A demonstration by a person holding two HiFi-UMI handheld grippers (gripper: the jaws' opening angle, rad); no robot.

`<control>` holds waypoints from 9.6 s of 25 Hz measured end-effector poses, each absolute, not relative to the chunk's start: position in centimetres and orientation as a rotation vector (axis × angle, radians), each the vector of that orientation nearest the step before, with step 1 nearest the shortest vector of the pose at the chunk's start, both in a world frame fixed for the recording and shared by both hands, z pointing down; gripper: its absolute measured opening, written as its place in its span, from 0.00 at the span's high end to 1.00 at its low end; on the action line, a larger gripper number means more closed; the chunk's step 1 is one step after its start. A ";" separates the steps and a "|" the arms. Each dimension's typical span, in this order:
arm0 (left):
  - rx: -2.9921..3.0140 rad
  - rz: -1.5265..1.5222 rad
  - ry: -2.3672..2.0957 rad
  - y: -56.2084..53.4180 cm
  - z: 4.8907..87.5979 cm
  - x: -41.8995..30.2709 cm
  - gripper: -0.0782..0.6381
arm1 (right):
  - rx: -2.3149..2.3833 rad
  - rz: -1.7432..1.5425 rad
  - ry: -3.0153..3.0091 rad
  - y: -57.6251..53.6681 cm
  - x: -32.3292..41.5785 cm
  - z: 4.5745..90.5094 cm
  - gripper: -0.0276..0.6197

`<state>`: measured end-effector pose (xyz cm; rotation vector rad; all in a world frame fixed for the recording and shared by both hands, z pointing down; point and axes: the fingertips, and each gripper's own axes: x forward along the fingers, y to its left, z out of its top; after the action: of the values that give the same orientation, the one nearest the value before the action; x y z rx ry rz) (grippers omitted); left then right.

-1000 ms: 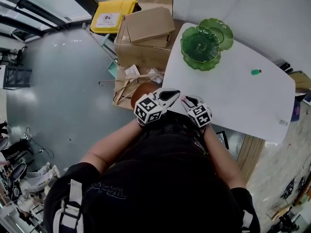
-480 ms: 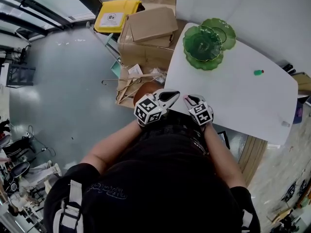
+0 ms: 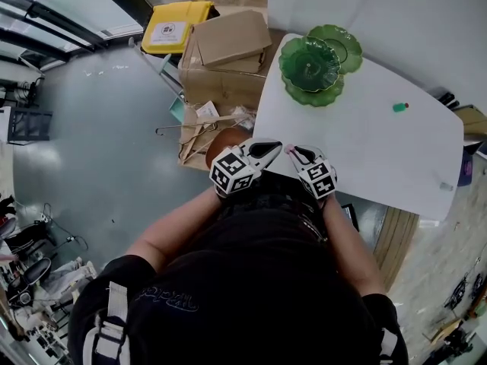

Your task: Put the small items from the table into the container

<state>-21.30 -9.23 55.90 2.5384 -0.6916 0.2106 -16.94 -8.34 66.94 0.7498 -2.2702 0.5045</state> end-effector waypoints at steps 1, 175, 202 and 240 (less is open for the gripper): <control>2.550 0.211 -0.688 -9.2 55.6 -21.2 0.88 | 0.770 0.503 -2.285 -8.5 -16.7 65.9 0.84; 2.636 0.016 -0.981 -10.8 45.9 3.3 0.88 | 1.006 0.278 -2.697 -11.3 9.6 47.5 0.93; 2.750 0.010 -0.469 -11.1 45.6 2.1 0.88 | 1.501 0.355 -2.435 -9.5 9.2 47.5 0.93; 2.543 -0.024 -1.026 -13.8 46.9 19.7 0.88 | 1.113 0.401 -2.608 -14.7 33.1 47.8 0.93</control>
<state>19.69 -13.78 46.91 2.5433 -1.0260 -0.0235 33.06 -14.73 47.80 1.1131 -2.6083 0.4011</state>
